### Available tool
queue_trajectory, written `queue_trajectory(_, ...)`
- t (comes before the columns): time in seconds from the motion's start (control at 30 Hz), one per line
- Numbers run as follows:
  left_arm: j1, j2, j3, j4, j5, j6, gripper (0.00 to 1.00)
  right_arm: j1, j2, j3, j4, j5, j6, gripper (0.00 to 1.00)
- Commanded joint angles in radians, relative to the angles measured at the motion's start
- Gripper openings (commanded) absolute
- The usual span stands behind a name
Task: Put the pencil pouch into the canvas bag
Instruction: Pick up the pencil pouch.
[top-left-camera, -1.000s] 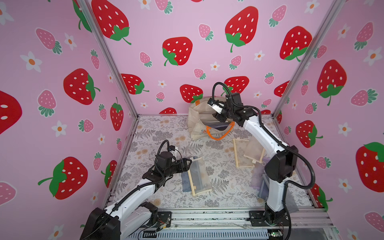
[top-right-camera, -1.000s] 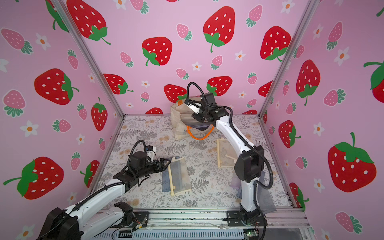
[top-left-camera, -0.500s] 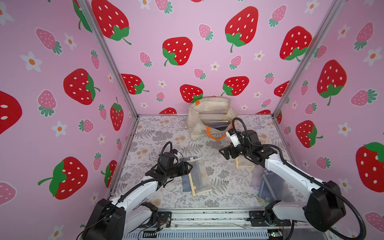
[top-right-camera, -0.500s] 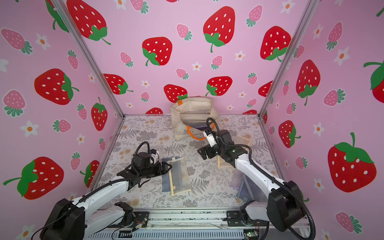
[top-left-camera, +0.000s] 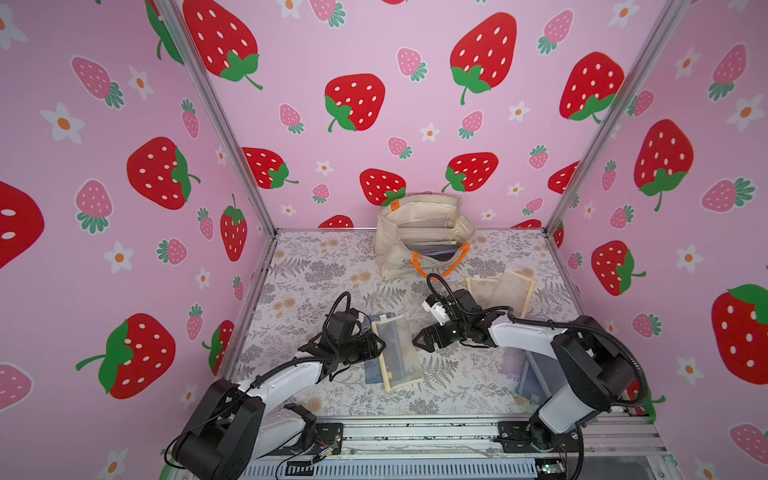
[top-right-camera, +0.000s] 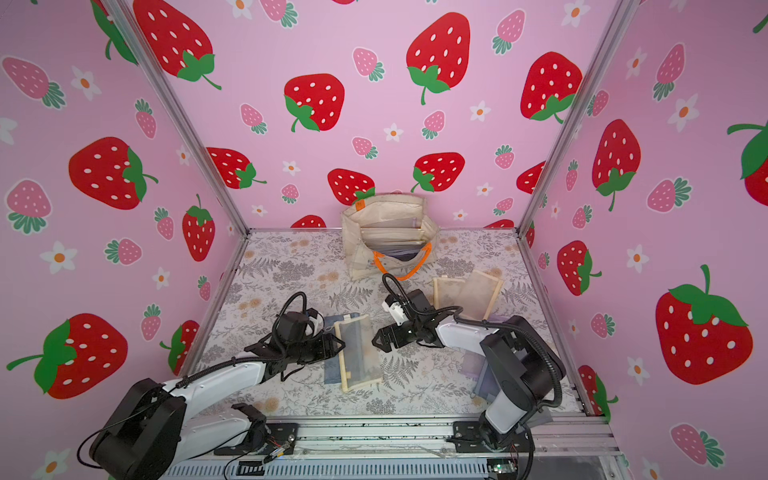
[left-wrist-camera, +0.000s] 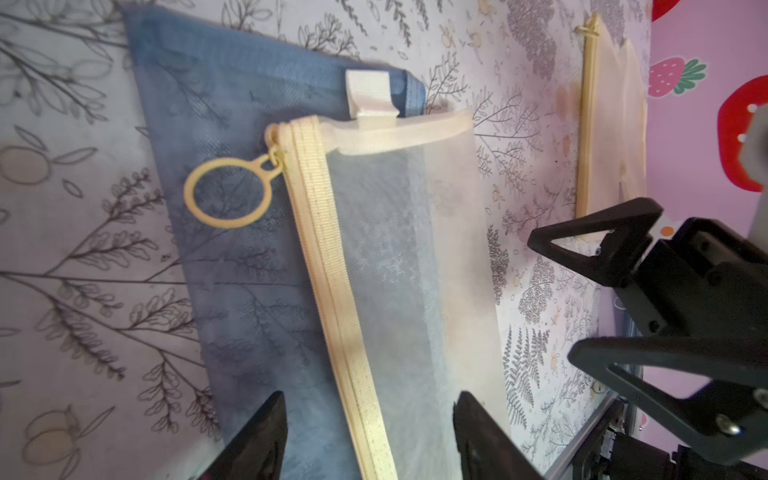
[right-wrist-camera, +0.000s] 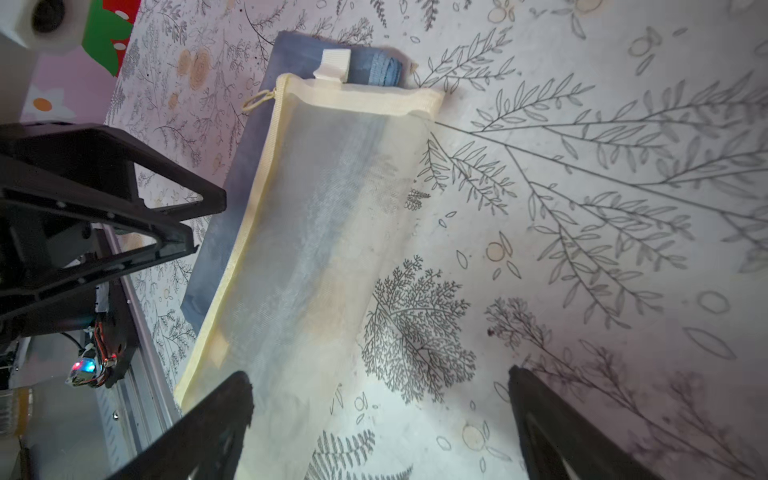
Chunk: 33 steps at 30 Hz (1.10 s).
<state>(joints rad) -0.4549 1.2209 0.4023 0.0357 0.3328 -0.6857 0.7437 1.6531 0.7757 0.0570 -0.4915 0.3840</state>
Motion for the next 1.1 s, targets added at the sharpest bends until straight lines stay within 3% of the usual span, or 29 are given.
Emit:
queue_trajectory(0.0,-0.008,0.045,-0.004,0.066,-0.009,-0.011,0.62,0.003,0.030,0.006,0.084,-0.038,0.053,0.97)
queue_trajectory(0.27,-0.028,0.130,0.016,0.125,-0.010,-0.016,0.51,0.019,0.135,0.037,0.153,-0.099,0.093,0.94)
queue_trajectory(0.63,-0.048,0.159,0.021,0.186,0.004,-0.031,0.39,0.050,0.178,0.064,0.217,-0.151,0.140,0.77)
queue_trajectory(0.93,-0.051,0.122,0.018,0.197,0.025,-0.033,0.20,0.062,0.150,0.072,0.213,-0.161,0.144,0.55)
queue_trajectory(1.07,-0.051,0.115,0.023,0.183,0.020,-0.028,0.18,0.066,0.130,0.079,0.181,-0.158,0.127,0.39)
